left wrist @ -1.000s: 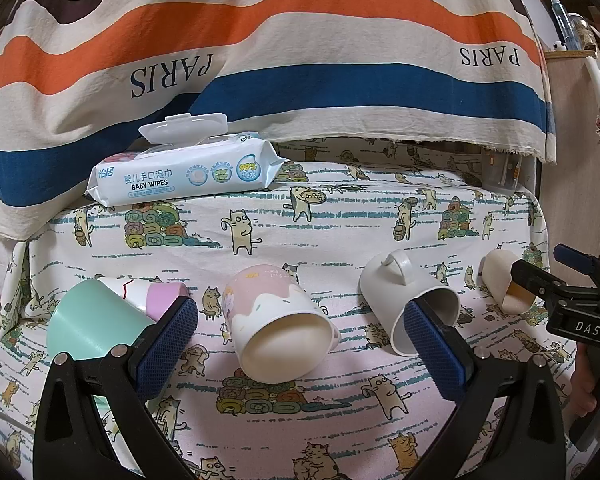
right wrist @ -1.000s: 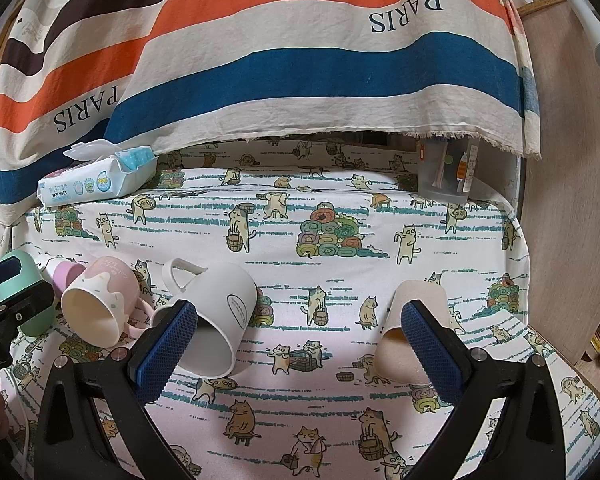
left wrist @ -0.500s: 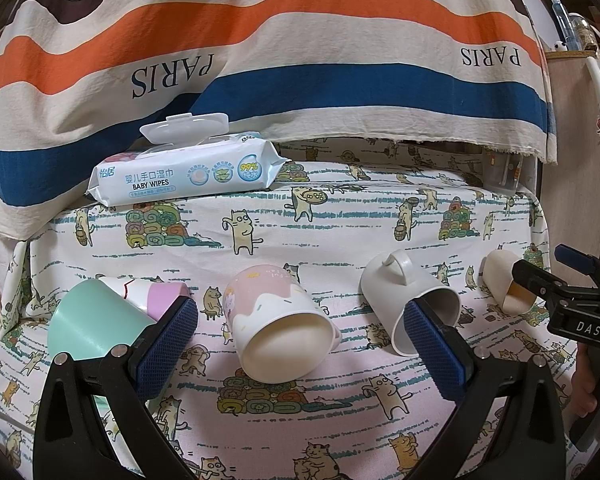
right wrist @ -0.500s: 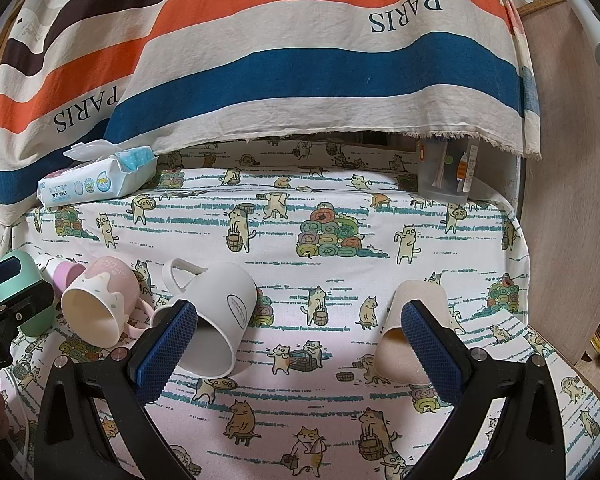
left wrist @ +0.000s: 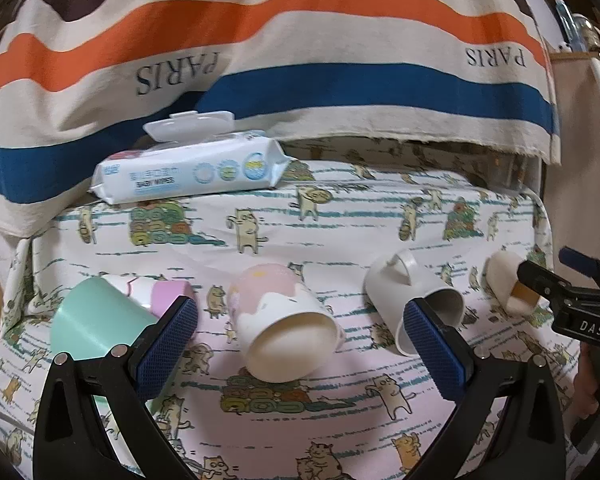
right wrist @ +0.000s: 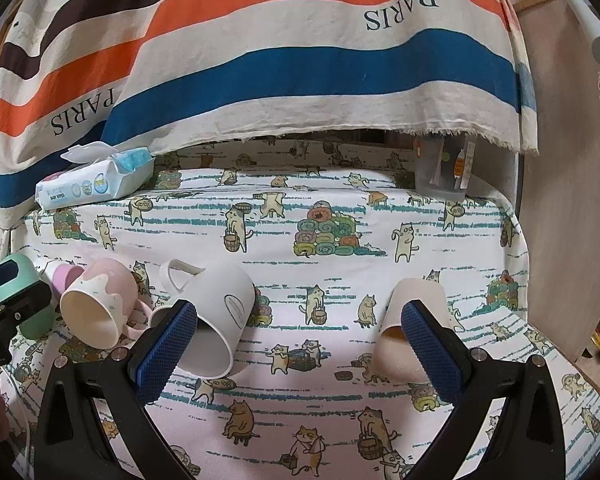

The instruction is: Flip cup upside down

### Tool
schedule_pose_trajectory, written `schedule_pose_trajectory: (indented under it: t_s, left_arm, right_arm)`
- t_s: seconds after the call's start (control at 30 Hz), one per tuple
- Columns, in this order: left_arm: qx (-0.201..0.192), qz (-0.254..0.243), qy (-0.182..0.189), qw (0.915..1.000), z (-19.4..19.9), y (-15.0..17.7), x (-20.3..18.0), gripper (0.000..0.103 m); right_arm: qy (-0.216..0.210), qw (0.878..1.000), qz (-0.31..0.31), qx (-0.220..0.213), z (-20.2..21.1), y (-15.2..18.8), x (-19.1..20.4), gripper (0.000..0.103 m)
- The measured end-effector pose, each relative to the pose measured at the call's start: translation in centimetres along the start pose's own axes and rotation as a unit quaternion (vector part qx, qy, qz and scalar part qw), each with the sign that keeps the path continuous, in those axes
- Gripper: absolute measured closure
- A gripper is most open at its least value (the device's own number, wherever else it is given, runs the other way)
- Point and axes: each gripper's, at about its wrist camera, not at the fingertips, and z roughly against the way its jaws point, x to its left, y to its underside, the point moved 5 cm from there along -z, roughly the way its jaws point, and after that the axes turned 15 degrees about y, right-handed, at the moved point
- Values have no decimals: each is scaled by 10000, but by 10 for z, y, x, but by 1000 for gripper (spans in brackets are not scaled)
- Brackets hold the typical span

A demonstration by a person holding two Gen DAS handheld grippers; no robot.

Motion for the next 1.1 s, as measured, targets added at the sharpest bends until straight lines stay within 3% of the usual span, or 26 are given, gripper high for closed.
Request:
schedule_pose_trajectory:
  t_s: [0.43, 0.77, 0.93, 1.1]
  left_arm:
    - [-250, 19, 133, 9996, -6, -24, 1, 1]
    - [-214, 29, 135, 9997, -14, -12, 6, 1]
    - [-320, -114, 56, 9994, -6, -17, 5, 1]
    - [-190, 187, 113, 9996, -2, -22, 14, 1]
  right_arm:
    - [-29, 10000, 13, 25, 1, 0, 2, 0]
    - [-90, 9999, 57, 114, -2, 2, 6, 0]
    - [-217, 9984, -74, 516, -8, -3, 3, 0]
    - [-384, 9943, -512, 858, -9, -26, -5, 0]
